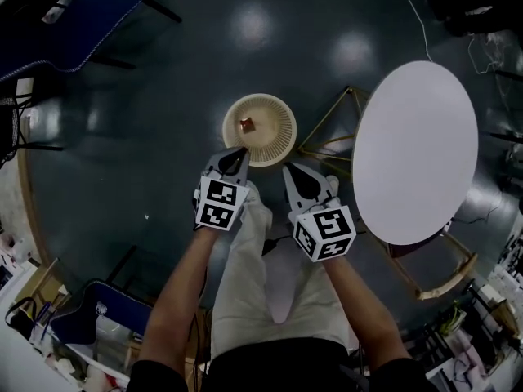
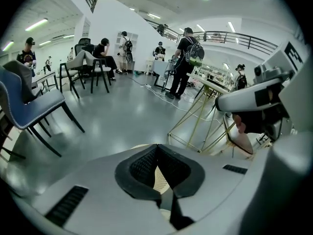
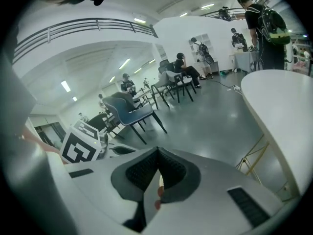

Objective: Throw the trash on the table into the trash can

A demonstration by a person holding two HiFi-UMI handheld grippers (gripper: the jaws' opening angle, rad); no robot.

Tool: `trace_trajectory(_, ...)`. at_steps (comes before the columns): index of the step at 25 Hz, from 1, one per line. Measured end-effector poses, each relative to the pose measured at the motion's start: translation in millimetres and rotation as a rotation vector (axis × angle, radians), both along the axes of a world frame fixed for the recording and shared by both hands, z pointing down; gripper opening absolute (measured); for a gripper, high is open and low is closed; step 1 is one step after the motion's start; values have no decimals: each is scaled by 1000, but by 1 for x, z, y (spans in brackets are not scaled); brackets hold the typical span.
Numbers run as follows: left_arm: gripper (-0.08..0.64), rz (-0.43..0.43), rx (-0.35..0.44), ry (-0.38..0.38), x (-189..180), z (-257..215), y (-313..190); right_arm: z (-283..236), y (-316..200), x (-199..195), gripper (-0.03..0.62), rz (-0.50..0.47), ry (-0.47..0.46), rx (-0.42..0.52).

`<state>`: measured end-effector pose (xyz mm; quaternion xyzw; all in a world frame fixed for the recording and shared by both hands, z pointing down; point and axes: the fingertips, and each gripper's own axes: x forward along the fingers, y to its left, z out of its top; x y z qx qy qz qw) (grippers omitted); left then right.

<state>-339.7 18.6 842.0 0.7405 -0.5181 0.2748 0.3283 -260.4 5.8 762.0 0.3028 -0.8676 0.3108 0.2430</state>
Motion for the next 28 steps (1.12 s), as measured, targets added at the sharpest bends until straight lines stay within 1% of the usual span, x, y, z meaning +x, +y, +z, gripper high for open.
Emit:
trace_trajectory(6,15,-9,47,11,5,-63,-7,-53,-7,5,17,-2,-12,29)
trace_trajectory(11,15,-16,84,18,0,-111,-12,-90,-10,-1,17,-16,-15,51)
trace_trajectory(16,15,-24,124,22,-4,-154,-14,-134,-17,-3,17,-15,-15,93)
trace_trajectory(20,15,-63,154,59,0,-201,-16,-173,-20,2,17,-9,-17,124)
trace_trajectory(23,15,-68,180,69,7,-230,-9,-198,-15,3,17,-9,-30,142)
trace_trajectory(28,15,-59,218,54,-1,-266,-6,-236,-20,-9,17,-7,-52,188)
